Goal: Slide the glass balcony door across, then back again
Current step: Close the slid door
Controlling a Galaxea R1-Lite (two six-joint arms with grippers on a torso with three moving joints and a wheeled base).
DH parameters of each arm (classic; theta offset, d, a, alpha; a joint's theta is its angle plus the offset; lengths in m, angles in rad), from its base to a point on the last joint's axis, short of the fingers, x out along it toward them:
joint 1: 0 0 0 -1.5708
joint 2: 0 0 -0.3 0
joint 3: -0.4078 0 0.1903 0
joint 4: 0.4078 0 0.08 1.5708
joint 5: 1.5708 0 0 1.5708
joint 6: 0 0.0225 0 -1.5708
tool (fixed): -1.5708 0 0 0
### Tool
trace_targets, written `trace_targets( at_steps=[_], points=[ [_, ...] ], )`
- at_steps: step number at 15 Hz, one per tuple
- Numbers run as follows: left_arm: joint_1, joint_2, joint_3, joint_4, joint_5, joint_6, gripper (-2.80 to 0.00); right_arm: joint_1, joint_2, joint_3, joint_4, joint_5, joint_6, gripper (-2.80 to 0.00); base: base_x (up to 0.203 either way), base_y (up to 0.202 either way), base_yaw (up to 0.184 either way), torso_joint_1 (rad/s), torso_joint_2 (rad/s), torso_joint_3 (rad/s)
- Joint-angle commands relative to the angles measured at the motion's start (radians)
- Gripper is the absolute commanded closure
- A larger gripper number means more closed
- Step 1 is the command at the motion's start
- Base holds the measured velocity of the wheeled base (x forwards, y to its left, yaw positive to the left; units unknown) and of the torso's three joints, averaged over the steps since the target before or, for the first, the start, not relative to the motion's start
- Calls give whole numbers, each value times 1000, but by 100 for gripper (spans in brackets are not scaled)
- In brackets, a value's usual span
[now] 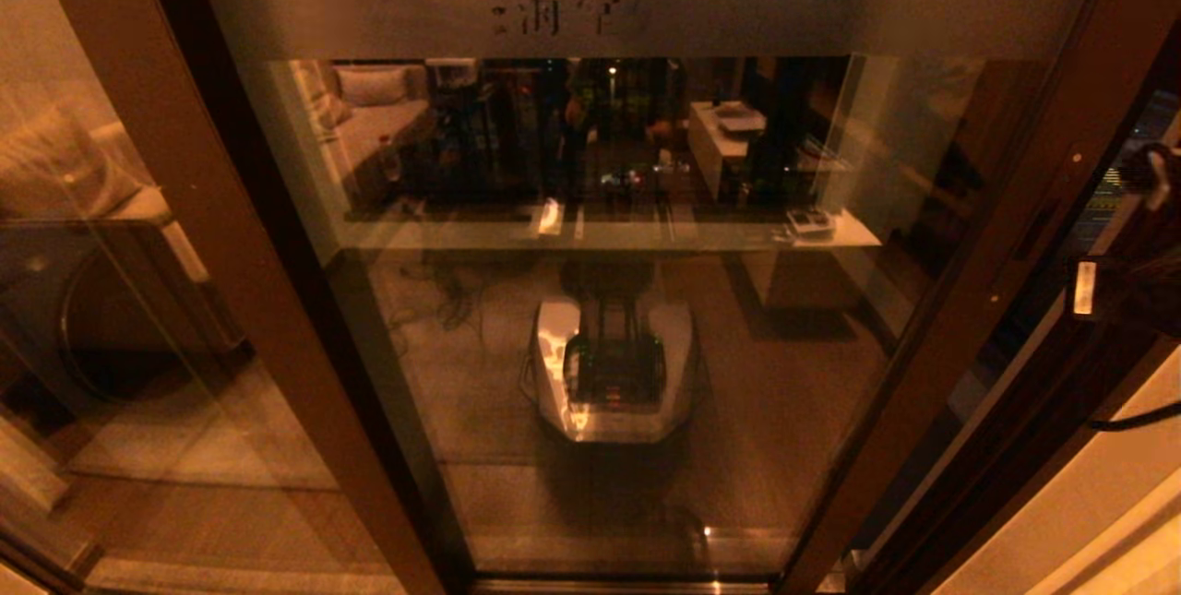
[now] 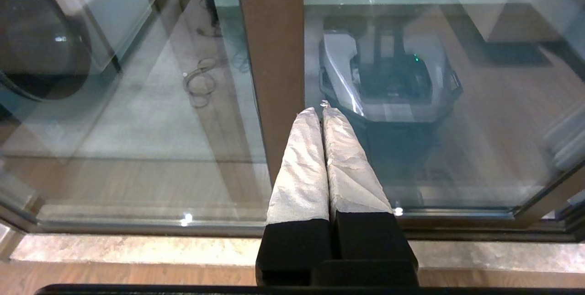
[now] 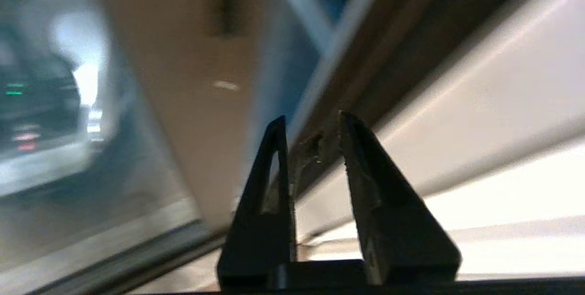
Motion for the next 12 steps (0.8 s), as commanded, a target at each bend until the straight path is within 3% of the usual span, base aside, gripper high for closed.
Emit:
trace_targets(
  at_steps=[1,4,12],
  points=[
    [0,1,0,1,0,0,0,29,113,-40,-19,-3,14,0,0,0,0,0,0,0],
    [0,1,0,1,0,0,0,14,226,-78,-128,-3,3,0,0,0,0,0,0,0],
    [0,1,0,1,0,0,0,0,108,-46,-134,6,-21,0,0,0,0,0,0,0]
  ],
)
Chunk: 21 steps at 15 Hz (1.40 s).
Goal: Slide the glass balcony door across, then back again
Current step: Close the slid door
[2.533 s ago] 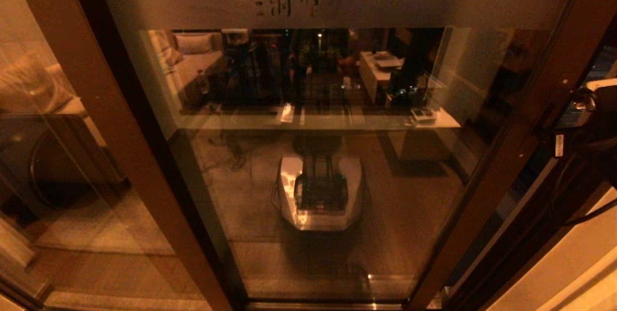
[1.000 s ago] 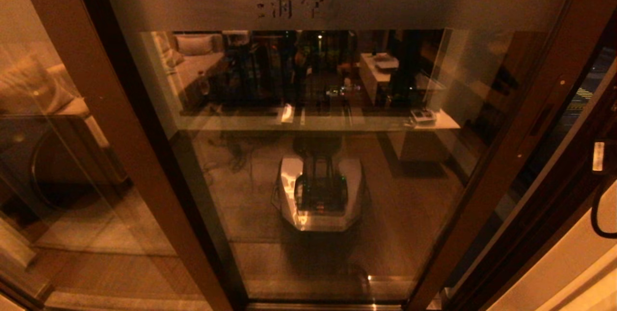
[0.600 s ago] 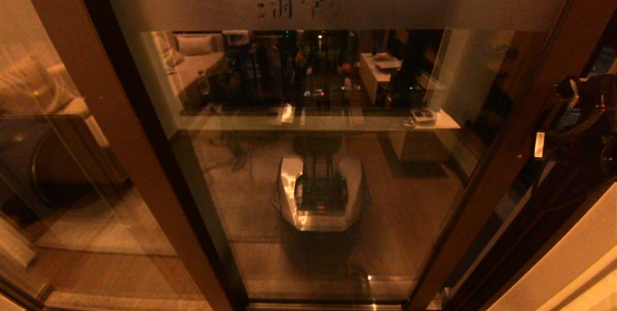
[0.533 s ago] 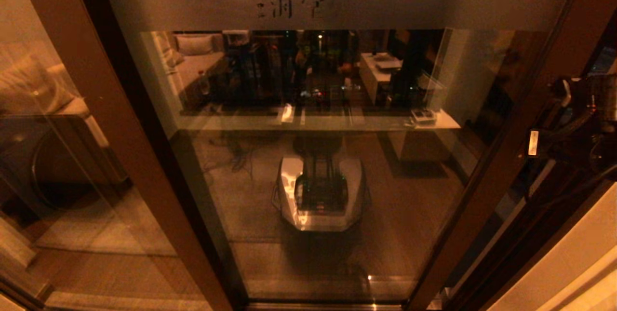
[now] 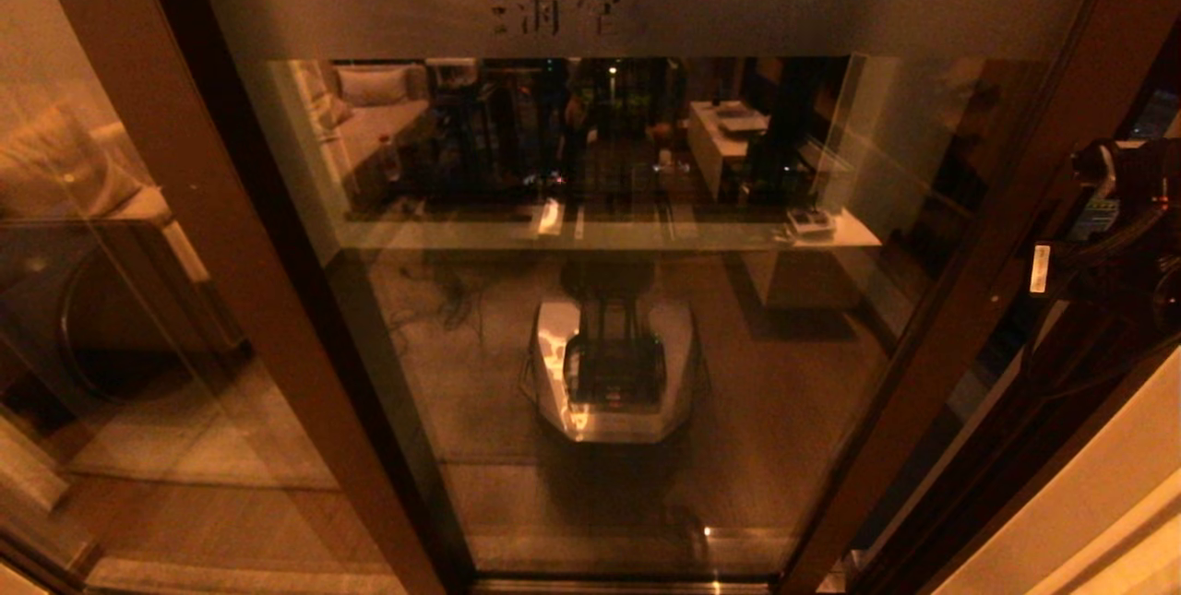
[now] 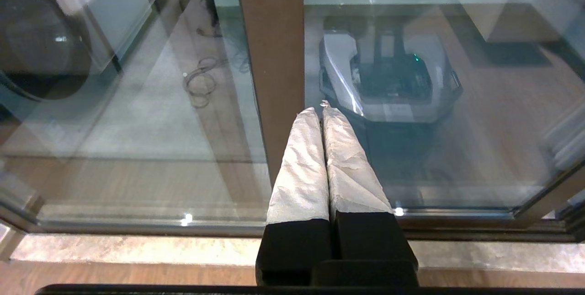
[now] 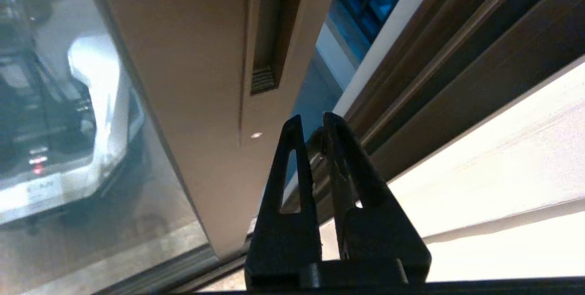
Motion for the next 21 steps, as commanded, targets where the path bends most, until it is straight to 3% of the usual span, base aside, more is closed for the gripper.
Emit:
trace_targets(
  at_steps=[1,15,21],
  points=[
    [0,1,0,1,0,0,0,0,4,-15,-9,1,13,0,0,0,0,0,0,0],
    [0,1,0,1,0,0,0,-30,135,-116,-68,5,28,0,0,0,0,0,0,0],
    [0,1,0,1,0,0,0,-21,66,-84,-61,5,28,0,0,0,0,0,0,0]
  ],
)
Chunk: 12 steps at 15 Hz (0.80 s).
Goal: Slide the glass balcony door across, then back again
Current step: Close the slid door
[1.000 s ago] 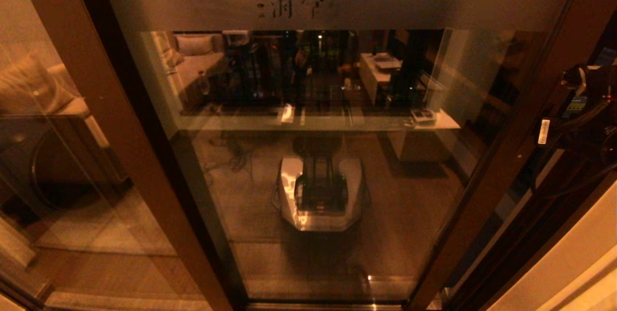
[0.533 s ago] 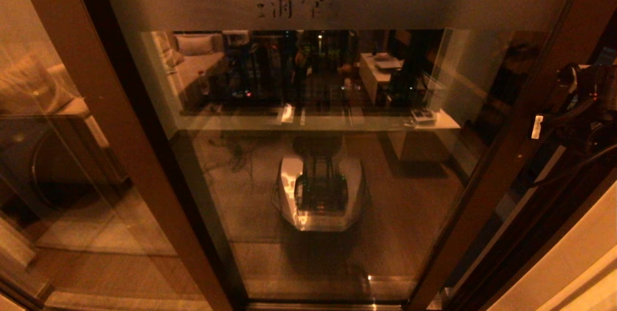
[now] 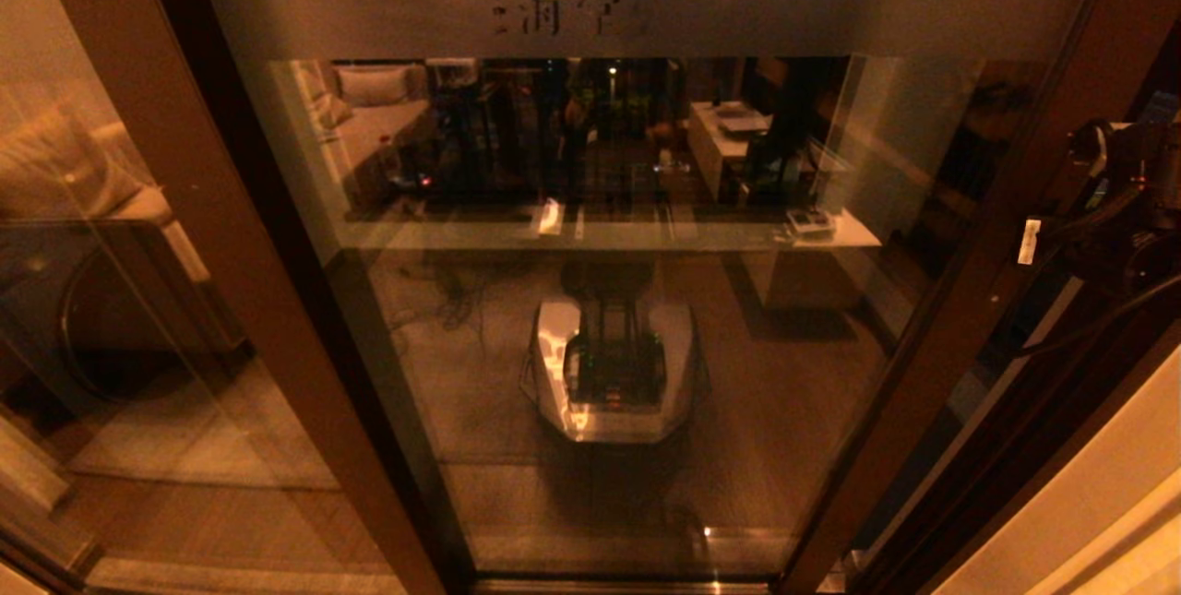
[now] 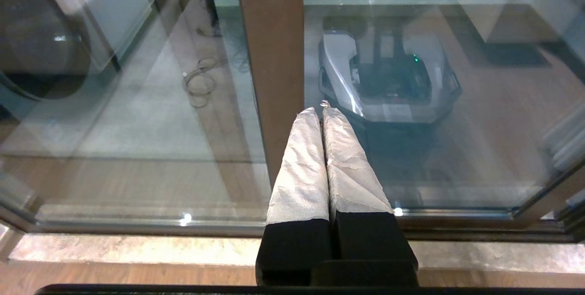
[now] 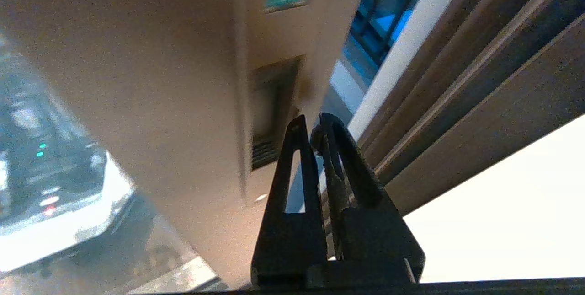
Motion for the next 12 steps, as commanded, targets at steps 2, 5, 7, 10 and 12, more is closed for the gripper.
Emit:
trace_targets(
  at_steps=[2,5,7,10,12],
  points=[
    [0,1,0,1,0,0,0,8,-53,41,0,-2,-1,0,0,0,0,0,0,0],
    [0,1,0,1,0,0,0,13,-55,49,0,0,1,0,0,0,0,0,0,0],
    [0,1,0,1,0,0,0,12,-36,38,-2,4,0,0,0,0,0,0,0,0],
    [0,1,0,1,0,0,0,13,5,-2,2,16,13,0,0,0,0,0,0,0],
    [0,1,0,1,0,0,0,18,5,0,3,21,16,0,0,0,0,0,0,0]
  ],
)
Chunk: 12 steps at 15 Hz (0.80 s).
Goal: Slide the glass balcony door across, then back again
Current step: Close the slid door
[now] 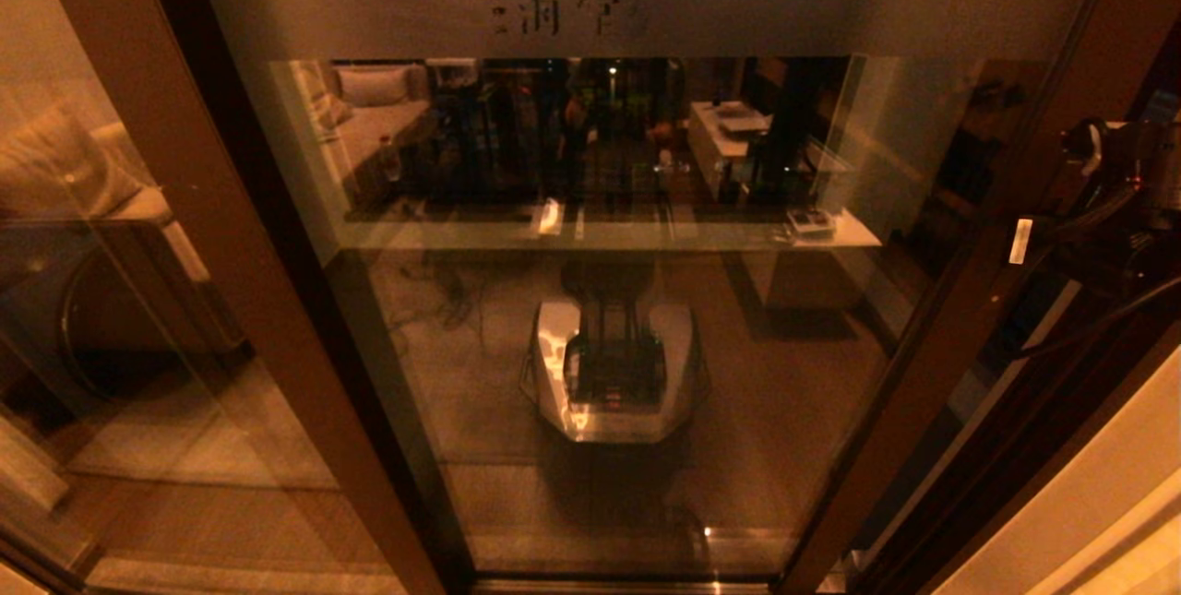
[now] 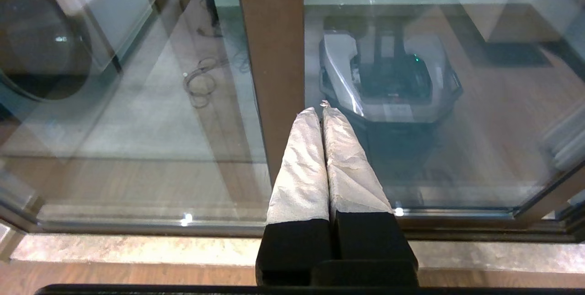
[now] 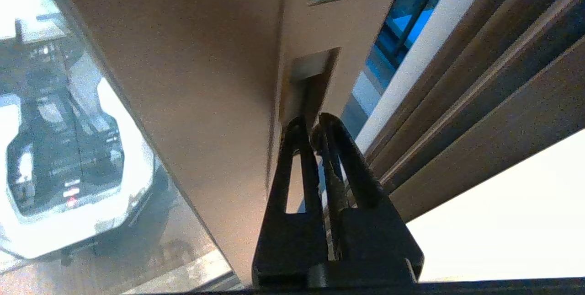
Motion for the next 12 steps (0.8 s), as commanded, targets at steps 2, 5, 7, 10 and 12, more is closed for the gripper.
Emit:
trace_targets(
  at_steps=[2,5,7,10,12],
  points=[
    [0,1,0,1,0,0,0,1,11,-3,-1,20,12,0,0,0,0,0,0,0],
    [0,1,0,1,0,0,0,-2,11,-3,-1,39,22,0,0,0,0,0,0,0],
    [0,1,0,1,0,0,0,-6,6,-2,-2,68,28,0,0,0,0,0,0,0],
    [0,1,0,1,0,0,0,-17,5,1,-2,119,41,0,0,0,0,0,0,0],
    [0,1,0,1,0,0,0,-25,5,0,-4,132,41,0,0,0,0,0,0,0]
  ],
)
